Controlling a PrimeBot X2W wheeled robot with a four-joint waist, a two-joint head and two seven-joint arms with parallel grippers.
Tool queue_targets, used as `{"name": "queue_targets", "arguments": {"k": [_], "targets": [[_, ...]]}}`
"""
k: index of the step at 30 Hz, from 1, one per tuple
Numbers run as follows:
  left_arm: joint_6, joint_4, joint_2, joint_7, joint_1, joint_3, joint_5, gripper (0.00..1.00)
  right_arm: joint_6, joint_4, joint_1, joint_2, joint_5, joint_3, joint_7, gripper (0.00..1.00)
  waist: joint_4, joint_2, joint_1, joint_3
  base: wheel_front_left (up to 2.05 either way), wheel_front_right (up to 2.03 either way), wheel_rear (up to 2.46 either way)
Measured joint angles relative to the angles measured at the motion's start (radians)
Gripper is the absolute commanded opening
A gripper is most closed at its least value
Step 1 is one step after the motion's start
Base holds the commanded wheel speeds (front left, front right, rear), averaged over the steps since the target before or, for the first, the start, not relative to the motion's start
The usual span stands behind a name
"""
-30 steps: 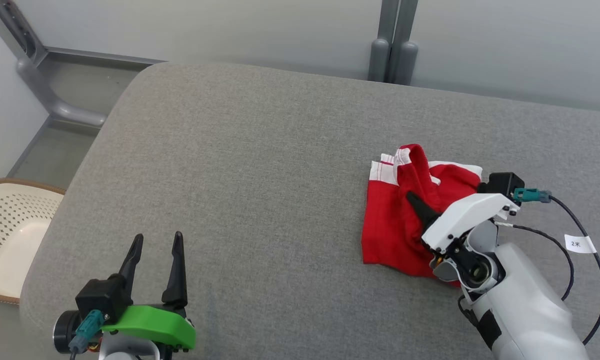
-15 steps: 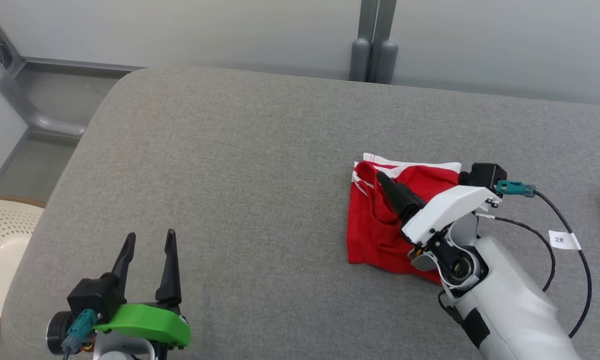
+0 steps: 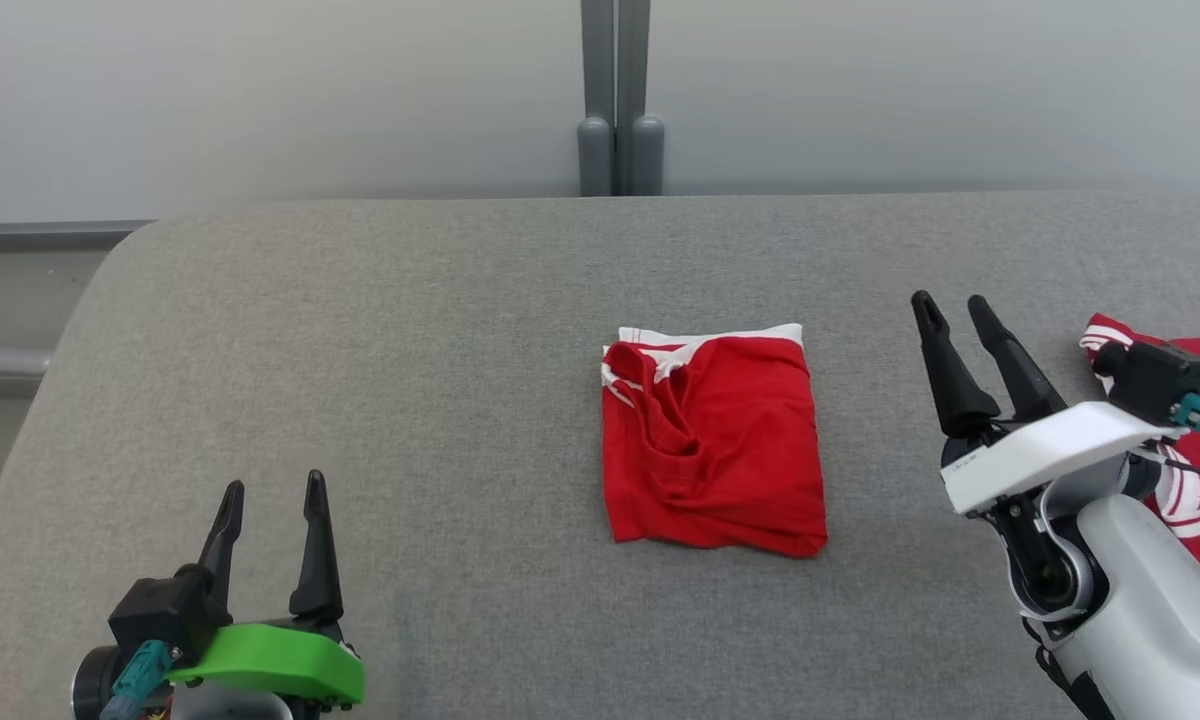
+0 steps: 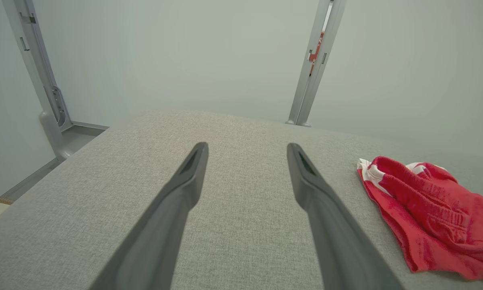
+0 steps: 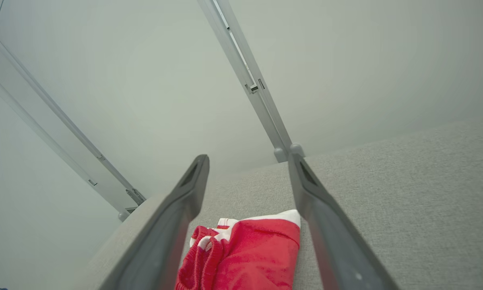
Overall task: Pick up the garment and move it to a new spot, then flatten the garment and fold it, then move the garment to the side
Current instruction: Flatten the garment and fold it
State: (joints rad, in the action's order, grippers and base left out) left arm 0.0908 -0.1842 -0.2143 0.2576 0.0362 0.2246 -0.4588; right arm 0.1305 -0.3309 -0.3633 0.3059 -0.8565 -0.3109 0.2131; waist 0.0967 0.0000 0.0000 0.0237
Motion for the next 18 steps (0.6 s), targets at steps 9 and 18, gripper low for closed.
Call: {"name": "queue_targets", "arguments": {"k": [9,18], "targets": [[0.007,0.022,0.003,0.001,-0.008,-0.014,0.004,1.0,0.0,0.023,0.103,-0.028,0.213,0.134,0.048,1.0,-0.087,0.0,0.0,-0.01,0.0,0.0,0.0],[0.0,0.016,0.006,0.004,-0.009,-0.008,0.011,1.0,0.0,-0.021,0.118,-0.069,0.398,0.206,0.049,1.0,-0.081,0.0,0.0,-0.004,0.0,0.0,0.0]]}}
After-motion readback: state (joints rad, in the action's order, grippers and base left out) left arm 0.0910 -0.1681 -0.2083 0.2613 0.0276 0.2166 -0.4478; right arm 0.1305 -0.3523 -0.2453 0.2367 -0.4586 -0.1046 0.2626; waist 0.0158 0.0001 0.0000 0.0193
